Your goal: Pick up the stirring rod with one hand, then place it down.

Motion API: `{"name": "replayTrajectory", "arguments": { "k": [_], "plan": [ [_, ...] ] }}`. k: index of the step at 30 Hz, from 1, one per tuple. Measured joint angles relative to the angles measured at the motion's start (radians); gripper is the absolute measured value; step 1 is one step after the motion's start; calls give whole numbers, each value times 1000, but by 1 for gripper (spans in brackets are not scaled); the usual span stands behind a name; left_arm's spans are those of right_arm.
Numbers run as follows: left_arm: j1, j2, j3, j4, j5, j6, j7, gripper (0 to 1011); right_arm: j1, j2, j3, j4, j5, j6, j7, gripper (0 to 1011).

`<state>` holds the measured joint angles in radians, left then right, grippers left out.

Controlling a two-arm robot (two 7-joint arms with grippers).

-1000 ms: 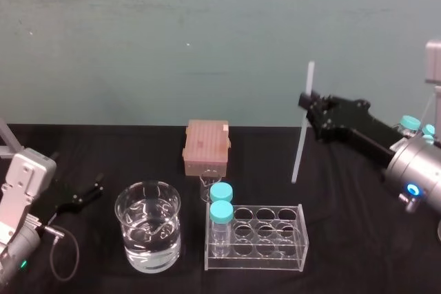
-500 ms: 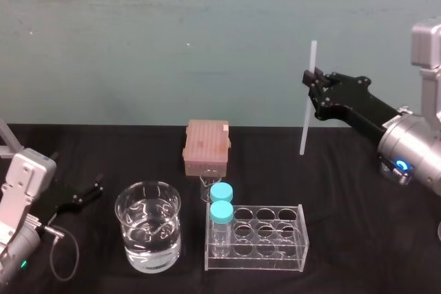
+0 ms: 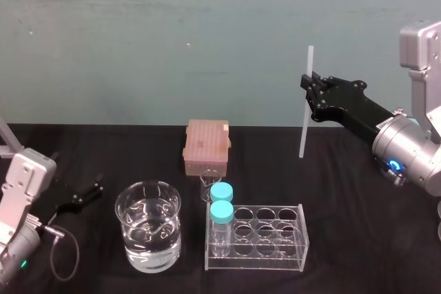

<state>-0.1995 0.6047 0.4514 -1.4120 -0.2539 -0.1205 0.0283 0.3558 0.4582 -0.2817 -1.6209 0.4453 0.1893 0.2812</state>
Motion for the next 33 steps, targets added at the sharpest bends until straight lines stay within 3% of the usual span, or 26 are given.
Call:
{"name": "replayTrajectory", "arguments": {
  "k": [33],
  "plan": [
    [0,0,0,0,0,0,0,1005,-5,-3,4,-3,-3,5,5,67]
  ]
}}
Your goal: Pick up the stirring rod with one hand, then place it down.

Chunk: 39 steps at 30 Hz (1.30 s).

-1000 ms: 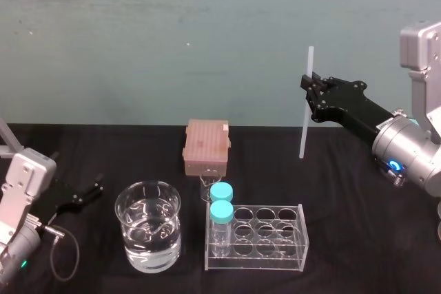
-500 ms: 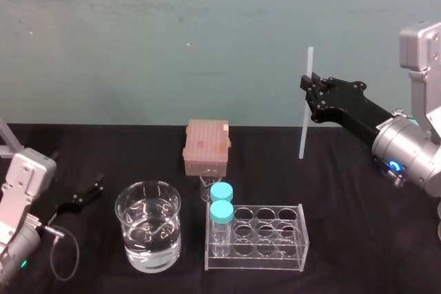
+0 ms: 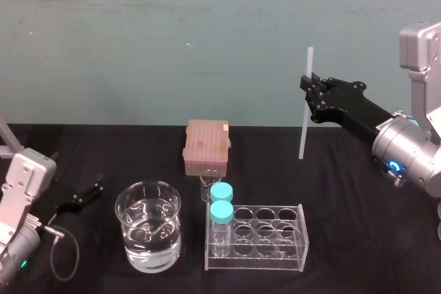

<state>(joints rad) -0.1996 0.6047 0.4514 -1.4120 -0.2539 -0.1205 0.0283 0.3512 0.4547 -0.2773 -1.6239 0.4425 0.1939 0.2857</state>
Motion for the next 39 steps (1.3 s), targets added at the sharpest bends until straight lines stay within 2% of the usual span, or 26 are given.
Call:
{"name": "replayTrajectory", "arguments": {
  "k": [39],
  "plan": [
    [0,0,0,0,0,0,0,1005,0,0,0,0,0,0,0,67]
  ]
}}
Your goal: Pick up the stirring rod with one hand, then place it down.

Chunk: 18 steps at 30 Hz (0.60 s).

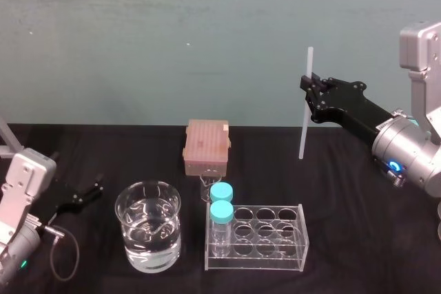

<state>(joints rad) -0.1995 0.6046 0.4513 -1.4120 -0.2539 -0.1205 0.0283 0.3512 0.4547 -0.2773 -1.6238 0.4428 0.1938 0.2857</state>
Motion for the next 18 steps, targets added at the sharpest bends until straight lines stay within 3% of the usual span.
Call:
{"name": "replayTrajectory", "arguments": {
  "k": [18],
  "plan": [
    [0,0,0,0,0,0,0,1005,0,0,0,0,0,0,0,67]
  ]
}}
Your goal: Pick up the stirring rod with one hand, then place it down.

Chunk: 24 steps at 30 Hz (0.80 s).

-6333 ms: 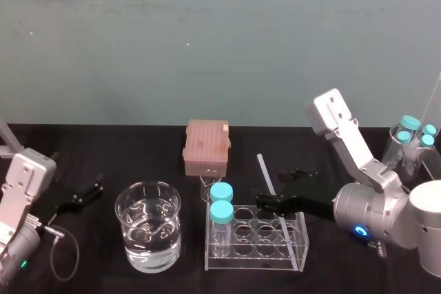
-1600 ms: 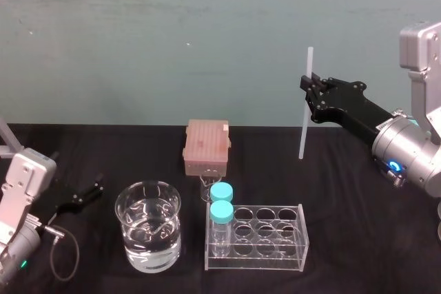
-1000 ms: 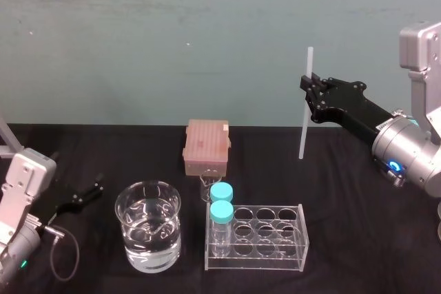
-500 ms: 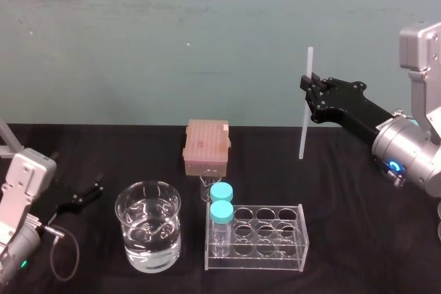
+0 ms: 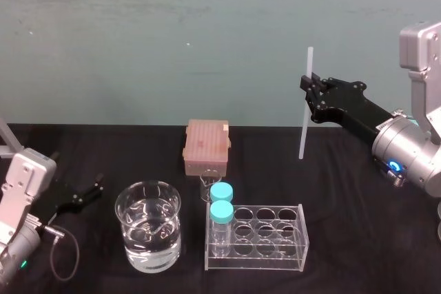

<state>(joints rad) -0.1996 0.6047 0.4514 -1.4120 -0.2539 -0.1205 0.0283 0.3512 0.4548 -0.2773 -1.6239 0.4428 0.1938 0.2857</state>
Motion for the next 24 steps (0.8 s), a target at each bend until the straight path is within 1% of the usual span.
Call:
{"name": "replayTrajectory", "arguments": {
  "k": [11,17,21,24],
  "plan": [
    [0,0,0,0,0,0,0,1005,0,-1,0,1,-4,-4,3,67],
    [0,0,0,0,0,0,0,1005,2,-5,2,-3,-34,-43,21,67],
    [0,0,0,0,0,0,0,1005,1,-10,12,-15,-31,-45,29,67],
    [0,0,0,0,0,0,0,1005,0,-13,21,-26,-18,-39,35,67]
  ]
}}
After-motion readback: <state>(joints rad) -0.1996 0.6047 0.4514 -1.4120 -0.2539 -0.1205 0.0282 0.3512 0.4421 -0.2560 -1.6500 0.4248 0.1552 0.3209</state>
